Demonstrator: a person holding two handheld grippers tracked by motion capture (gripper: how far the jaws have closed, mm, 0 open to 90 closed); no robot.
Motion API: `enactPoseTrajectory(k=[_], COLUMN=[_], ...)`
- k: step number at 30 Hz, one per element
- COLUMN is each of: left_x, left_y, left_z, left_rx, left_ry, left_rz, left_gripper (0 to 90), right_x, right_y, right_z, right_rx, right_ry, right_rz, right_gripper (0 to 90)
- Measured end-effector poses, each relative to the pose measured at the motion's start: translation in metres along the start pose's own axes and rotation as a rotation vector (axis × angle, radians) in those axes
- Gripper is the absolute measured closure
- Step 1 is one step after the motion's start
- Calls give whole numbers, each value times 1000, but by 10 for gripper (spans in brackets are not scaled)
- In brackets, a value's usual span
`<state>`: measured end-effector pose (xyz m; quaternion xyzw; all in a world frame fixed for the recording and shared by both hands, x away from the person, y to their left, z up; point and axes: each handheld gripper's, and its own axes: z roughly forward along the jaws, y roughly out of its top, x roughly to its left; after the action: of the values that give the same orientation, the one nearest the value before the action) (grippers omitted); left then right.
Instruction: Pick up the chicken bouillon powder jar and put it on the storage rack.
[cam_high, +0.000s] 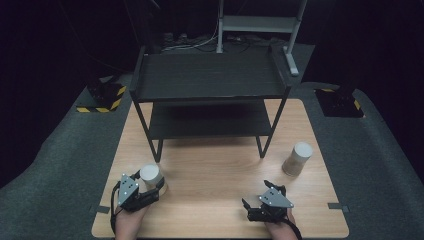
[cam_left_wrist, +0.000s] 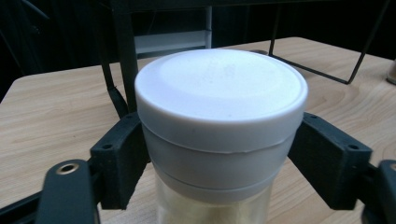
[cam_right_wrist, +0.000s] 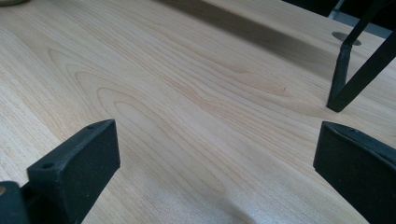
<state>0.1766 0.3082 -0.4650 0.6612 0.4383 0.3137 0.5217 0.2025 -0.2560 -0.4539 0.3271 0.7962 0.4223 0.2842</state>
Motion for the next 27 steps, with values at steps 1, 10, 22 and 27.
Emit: enactPoseTrajectory(k=[1,10,22,27], left_x=[0,4,0,0], left_y=[-1,-3,2,7], left_z=[0,-2,-4,-9], left_rx=[-2,-7,3,-13], left_ry=[0,-11,-1,-18], left_rz=[4,-14,0,-3], left_gripper=[281,338,340,341], right_x=[0,0,-2,-2], right_y=[0,0,-1,-1], right_z=[0,0,0,0], right_rx=[2,0,-3,-3], right_ry=[0,1,5,5], right_rz=[-1,1,7,8], right_gripper=[0,0,0,0])
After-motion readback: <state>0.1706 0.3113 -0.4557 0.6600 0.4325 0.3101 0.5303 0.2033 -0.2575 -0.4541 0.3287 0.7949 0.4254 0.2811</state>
